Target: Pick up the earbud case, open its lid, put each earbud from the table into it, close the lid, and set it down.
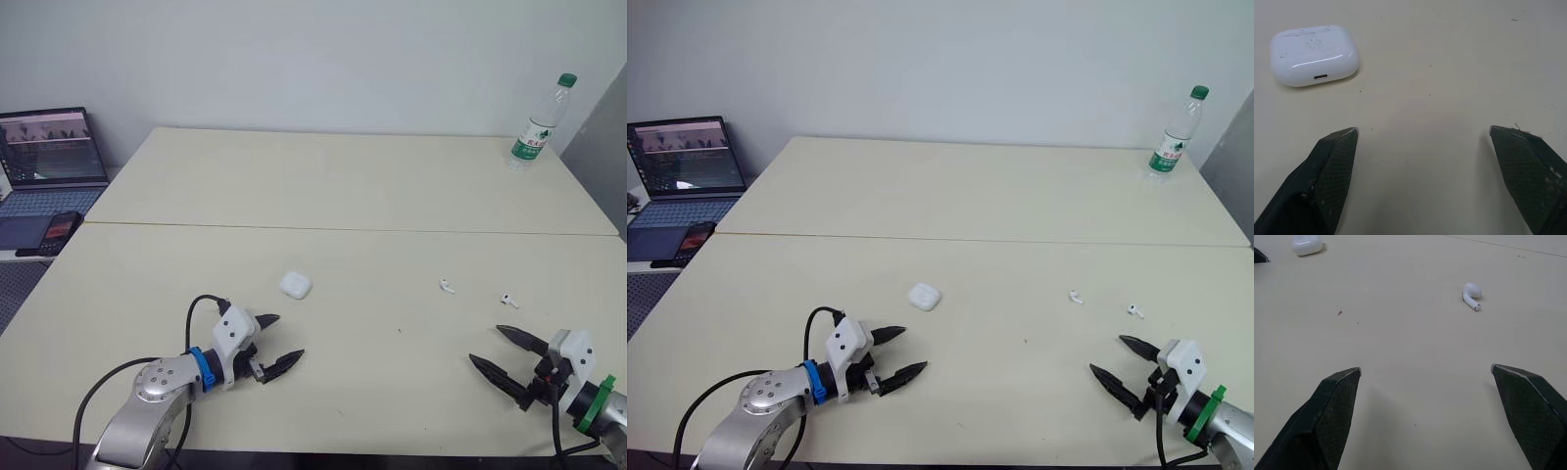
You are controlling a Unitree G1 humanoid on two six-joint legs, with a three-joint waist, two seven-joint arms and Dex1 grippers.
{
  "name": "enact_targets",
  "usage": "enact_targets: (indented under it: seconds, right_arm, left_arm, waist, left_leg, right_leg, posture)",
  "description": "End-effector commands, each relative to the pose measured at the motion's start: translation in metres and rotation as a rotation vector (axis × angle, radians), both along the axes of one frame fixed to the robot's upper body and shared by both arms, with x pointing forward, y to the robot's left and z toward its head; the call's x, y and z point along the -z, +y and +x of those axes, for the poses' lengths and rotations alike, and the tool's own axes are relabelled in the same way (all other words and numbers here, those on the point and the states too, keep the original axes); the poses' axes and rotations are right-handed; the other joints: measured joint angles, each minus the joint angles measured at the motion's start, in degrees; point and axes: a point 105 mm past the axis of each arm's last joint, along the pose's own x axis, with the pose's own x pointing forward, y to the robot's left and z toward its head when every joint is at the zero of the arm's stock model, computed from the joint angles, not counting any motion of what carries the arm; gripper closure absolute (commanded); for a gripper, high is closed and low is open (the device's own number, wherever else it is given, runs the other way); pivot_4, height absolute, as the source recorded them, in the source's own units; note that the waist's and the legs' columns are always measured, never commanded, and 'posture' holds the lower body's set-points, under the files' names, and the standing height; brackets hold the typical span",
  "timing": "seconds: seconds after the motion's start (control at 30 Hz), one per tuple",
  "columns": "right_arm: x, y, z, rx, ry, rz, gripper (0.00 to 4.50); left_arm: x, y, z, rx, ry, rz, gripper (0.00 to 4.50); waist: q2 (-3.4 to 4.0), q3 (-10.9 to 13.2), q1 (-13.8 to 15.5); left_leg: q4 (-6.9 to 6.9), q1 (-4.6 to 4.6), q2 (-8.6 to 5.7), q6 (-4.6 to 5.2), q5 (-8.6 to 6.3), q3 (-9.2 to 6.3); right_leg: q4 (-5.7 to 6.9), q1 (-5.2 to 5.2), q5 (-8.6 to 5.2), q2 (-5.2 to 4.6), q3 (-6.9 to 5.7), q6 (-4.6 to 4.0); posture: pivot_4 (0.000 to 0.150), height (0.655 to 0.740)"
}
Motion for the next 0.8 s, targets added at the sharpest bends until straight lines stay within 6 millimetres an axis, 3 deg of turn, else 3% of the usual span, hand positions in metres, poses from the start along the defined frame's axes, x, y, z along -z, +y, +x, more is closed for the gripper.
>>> enact_targets:
  seconds: [0.03, 0.8]
  right_arm:
    - [-0.012, 0.001, -0.002, -0.017, -0.042, -0.012, 0.04]
    - [-0.018, 0.012, -0.002, -0.034, -0.051, -0.013, 0.04]
  left_arm:
    - [-0.009, -0.002, 0.001, 0.023, -0.031, -0.006, 0.0]
    - [-0.016, 0.002, 0.004, 0.022, -0.04, -0.039, 0.0]
  waist:
    - [0.0, 0.0, 0.0]
    - [-0.02, 0.0, 0.0]
  left_leg:
    - [0.0, 0.0, 0.0, 0.0, 0.0, 0.0]
    - [-0.02, -0.01, 0.01, 0.0, 0.0, -0.01]
  right_leg:
    - [0.0, 0.0, 0.0, 0.0, 0.0, 0.0]
    - [0.0, -0.02, -0.05, 0.0, -0.01, -0.01]
  posture:
    - [0.15, 0.74]
    - [0.15, 0.74]
